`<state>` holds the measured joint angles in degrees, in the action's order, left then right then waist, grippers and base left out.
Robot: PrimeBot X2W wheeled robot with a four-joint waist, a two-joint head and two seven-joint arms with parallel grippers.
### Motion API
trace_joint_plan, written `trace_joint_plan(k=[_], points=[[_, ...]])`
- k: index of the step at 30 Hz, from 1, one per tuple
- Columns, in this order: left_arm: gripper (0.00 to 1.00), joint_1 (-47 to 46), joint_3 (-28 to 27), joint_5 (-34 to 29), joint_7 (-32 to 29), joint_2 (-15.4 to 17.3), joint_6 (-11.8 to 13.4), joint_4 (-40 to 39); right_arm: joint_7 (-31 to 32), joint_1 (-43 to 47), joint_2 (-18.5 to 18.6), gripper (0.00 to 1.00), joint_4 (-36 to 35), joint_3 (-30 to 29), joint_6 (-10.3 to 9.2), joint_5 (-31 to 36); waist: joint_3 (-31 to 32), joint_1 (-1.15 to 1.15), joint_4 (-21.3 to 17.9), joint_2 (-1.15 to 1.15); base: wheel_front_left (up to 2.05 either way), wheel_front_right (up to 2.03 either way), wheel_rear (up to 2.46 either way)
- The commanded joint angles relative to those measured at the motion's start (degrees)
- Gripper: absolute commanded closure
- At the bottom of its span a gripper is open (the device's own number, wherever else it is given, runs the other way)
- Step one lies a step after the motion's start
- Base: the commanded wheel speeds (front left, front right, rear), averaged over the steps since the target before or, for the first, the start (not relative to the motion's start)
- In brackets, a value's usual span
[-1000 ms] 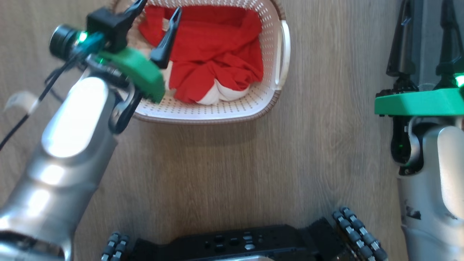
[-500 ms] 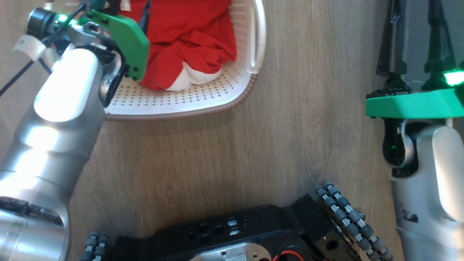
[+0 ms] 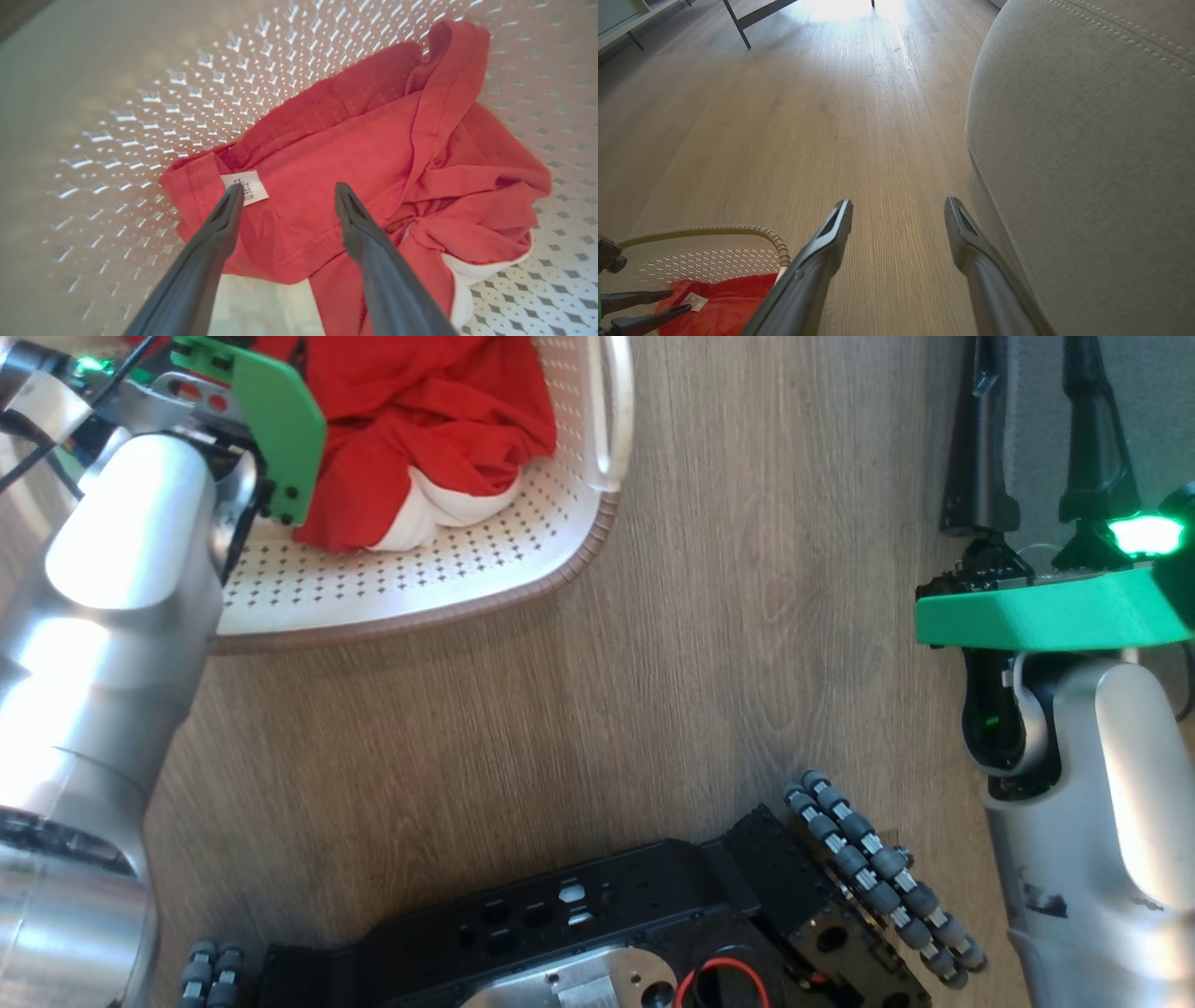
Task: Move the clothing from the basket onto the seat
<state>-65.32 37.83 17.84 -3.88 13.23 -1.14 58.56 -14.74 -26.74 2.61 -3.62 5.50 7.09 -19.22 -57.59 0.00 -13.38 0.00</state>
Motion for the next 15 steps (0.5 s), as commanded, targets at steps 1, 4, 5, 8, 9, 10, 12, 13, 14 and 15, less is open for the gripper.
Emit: trace_joint_plan(k=[1,4,5,8,9,10,12,13,14,15], points=[[0.0,-0.2,-0.8,-0.5,0.4,2.7,0.5,0.0,-0.3,2.4,0.3,0.0,-1.9,1.0,0.4,-0.4,-0.2,0.0,-0.2,0.0,0.0,0.0,0.0],[0.0,-0.8,-0.4,-0.8,0.6,3.0,0.6,1.3,-0.3,2.7,0.3,0.0,-1.9,1.1,0.4,-0.7,-0.5,0.0,-0.5,0.0,0.0,0.0,0.0],[0.0,-0.9,-0.2,-0.8,0.7,2.8,0.7,1.6,-0.3,2.7,0.3,0.0,-1.9,1.1,0.4,-0.8,-0.6,0.0,-0.5,0.0,0.0,0.0,0.0],[0.0,-1.5,0.2,-0.8,0.9,2.2,0.6,2.4,-0.3,2.8,0.3,0.0,-1.7,1.4,0.4,-1.2,-0.6,0.0,-0.7,0.0,0.0,0.0,0.0],[0.0,-1.6,0.3,-0.8,1.0,2.0,0.5,2.6,-0.3,2.8,0.3,0.0,-1.7,1.5,0.4,-1.4,-0.6,0.0,-0.8,0.0,0.0,0.0,0.0],[0.0,-1.7,0.4,-0.7,1.2,1.6,0.4,2.8,-0.3,2.8,0.3,0.0,-1.6,1.7,0.4,-1.6,-0.6,0.0,-0.9,0.0,0.0,0.0,0.0],[0.0,-1.8,0.7,-0.6,1.2,1.1,0.0,3.2,-0.3,2.8,0.3,0.0,-1.6,1.9,0.4,-2.0,-0.5,0.0,-1.2,0.0,0.0,0.0,0.0],[0.0,-1.8,1.0,-0.6,1.3,1.0,-0.3,3.4,-0.3,2.8,0.3,0.0,-1.6,2.0,0.4,-2.1,-0.6,0.0,-1.3,0.0,0.0,0.0,0.0],[0.0,-1.9,1.2,-0.6,1.3,0.8,-0.6,3.6,-0.3,2.8,0.3,0.0,-1.7,2.1,0.4,-2.3,-0.6,0.0,-1.4,0.0,0.0,0.0,0.0],[0.0,-1.9,1.3,-0.5,1.3,0.7,-0.9,3.8,-0.3,2.9,0.3,0.0,-1.7,2.1,0.4,-2.4,-0.7,0.0,-1.6,0.0,0.0,0.0,0.0]])
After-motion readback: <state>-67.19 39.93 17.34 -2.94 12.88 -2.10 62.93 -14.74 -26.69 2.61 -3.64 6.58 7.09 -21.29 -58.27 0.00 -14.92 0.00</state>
